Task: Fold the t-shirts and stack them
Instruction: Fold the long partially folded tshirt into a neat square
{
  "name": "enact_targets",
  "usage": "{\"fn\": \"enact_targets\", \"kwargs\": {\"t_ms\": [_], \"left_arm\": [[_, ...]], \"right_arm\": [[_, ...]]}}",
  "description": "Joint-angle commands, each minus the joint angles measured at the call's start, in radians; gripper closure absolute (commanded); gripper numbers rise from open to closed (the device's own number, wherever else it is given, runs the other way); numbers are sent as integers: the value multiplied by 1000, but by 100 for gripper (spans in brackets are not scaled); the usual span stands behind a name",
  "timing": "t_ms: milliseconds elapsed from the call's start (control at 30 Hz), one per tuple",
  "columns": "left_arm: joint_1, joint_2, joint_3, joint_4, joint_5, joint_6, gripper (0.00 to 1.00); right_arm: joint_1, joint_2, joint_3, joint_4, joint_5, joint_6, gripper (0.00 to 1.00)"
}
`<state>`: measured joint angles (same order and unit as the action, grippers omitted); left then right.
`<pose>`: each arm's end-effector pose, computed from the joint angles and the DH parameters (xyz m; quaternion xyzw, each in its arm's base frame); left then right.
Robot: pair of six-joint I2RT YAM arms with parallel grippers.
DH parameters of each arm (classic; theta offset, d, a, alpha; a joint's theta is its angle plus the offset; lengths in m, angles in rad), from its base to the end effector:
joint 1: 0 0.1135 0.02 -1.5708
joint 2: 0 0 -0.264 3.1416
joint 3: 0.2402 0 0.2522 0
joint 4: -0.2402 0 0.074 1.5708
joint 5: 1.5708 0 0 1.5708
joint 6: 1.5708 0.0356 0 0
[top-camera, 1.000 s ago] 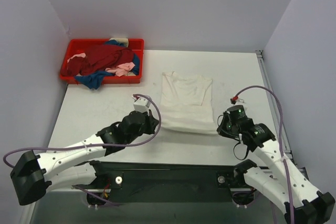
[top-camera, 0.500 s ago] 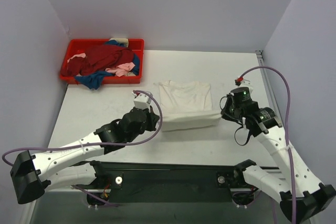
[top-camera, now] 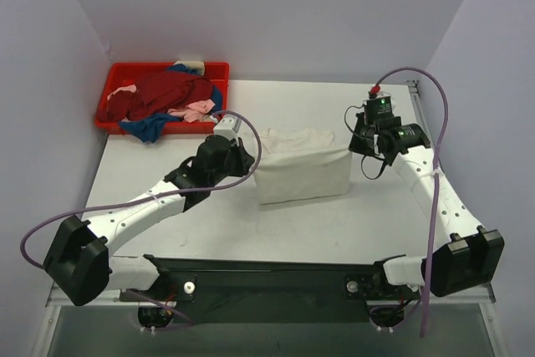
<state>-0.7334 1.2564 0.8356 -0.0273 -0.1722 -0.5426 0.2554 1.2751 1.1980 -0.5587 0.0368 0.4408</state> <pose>0.2156 -0.1861 0.2720 0.0348 0.8439 -0.2574 0.4694 0.2713 0.0695 0.3419 0.0909 0.8879 0.1383 0.4292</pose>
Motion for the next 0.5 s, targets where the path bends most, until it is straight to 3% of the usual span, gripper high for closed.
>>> {"fn": "enact_targets", "kwargs": {"t_ms": [0,467], "left_arm": [[61,53,75,79,97,35,100],[282,465,319,182,316,21,100]], "right_arm": [[-30,67,109,17,44,-51,100],[-94,564,521,28,38,-108,100]]}}
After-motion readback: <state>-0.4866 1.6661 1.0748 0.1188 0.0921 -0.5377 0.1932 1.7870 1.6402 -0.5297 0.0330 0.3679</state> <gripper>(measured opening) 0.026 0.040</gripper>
